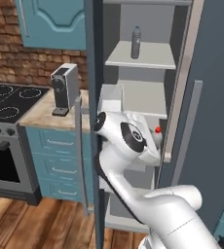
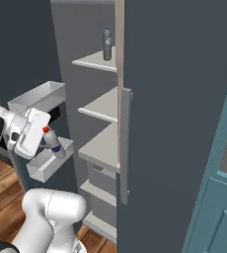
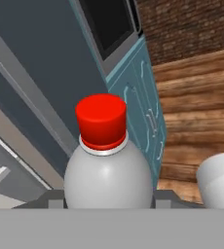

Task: Take the bottled waters from the counter and place them in the freezer to freeze. Close the freezer door after placing the bottles.

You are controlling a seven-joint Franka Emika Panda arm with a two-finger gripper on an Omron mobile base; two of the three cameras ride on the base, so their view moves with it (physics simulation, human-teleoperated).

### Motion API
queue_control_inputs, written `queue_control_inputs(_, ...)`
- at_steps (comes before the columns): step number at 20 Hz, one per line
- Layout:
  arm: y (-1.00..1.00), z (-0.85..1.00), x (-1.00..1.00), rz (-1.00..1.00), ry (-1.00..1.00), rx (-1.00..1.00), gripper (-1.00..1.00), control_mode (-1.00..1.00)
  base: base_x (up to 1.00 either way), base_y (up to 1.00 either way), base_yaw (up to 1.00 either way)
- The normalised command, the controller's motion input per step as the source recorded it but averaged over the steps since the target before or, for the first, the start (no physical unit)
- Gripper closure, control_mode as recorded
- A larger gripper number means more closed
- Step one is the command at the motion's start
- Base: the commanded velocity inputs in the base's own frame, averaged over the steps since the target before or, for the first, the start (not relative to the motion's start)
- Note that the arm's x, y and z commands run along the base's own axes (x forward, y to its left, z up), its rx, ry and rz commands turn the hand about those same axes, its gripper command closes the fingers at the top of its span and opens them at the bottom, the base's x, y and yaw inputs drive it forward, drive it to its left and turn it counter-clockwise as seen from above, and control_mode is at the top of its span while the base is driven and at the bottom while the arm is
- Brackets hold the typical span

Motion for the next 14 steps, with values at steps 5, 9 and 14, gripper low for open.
queue_control_inputs(5, 0.00, 0.00, 0.00, 0.00, 0.00, 0.00, 1.00, 1.00, -0.45, 0.00, 0.00)
queue_control_inputs(9, 0.00, 0.00, 0.00, 0.00, 0.00, 0.00, 1.00, 1.00, -0.11, -0.26, 0.00)
queue_control_inputs(14, 0.00, 0.00, 0.00, 0.00, 0.00, 0.00, 1.00, 1.00, -0.24, -0.73, 0.01)
